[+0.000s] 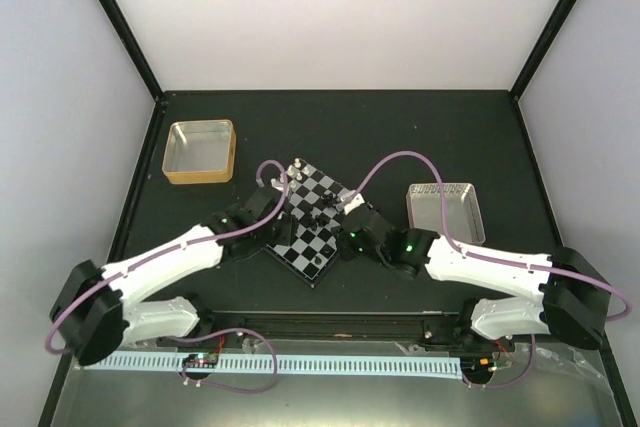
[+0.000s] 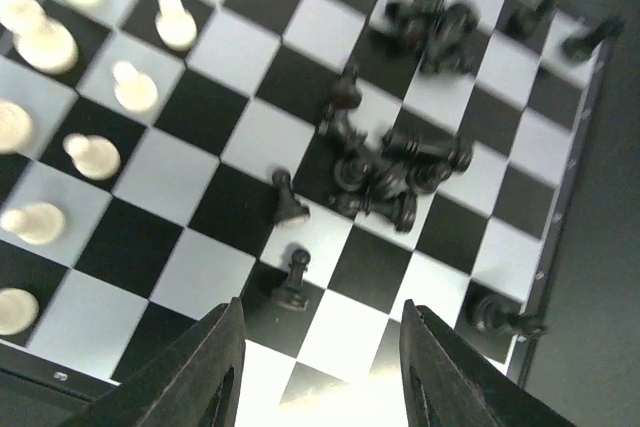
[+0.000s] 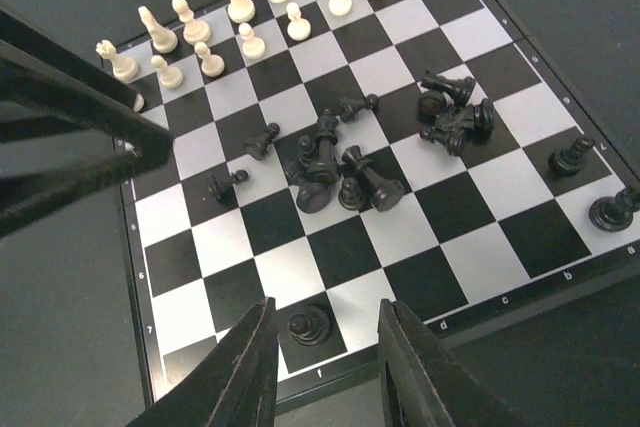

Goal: Set up the chess pieces on the board
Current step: Pick up the chess piece from the chessboard.

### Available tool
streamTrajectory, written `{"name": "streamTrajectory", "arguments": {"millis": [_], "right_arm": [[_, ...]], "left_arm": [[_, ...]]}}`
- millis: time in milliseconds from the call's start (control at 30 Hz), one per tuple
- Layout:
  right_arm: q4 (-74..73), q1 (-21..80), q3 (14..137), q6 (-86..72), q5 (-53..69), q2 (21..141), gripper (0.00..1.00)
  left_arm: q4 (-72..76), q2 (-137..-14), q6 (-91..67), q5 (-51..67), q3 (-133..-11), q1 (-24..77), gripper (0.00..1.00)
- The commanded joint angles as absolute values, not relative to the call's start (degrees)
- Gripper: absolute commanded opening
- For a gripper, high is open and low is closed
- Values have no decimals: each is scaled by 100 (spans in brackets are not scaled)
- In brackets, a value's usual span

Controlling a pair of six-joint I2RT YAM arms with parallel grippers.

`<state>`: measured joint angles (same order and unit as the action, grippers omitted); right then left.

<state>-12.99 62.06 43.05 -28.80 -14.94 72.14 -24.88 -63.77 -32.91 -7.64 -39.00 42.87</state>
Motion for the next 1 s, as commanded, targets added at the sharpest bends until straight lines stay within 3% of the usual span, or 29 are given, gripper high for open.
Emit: {"name": "streamTrajectory", "arguments": {"millis": [0,333,967], "right_arm": [[-1183,6154,4203,-3127,-1641,7096,30],[-1146,6090,4021,-3183,-1634,6908,29],[-1121,6070,3989,-3173,-1649,6875,29]], "left_arm": [[-2843,-7102,-3196,-70,-4347,4166,43],[-3031,-8674,-2971,-201,-4914,4128,37],[-3208,-8974,-2879,-9,-4961,4128,24]]}}
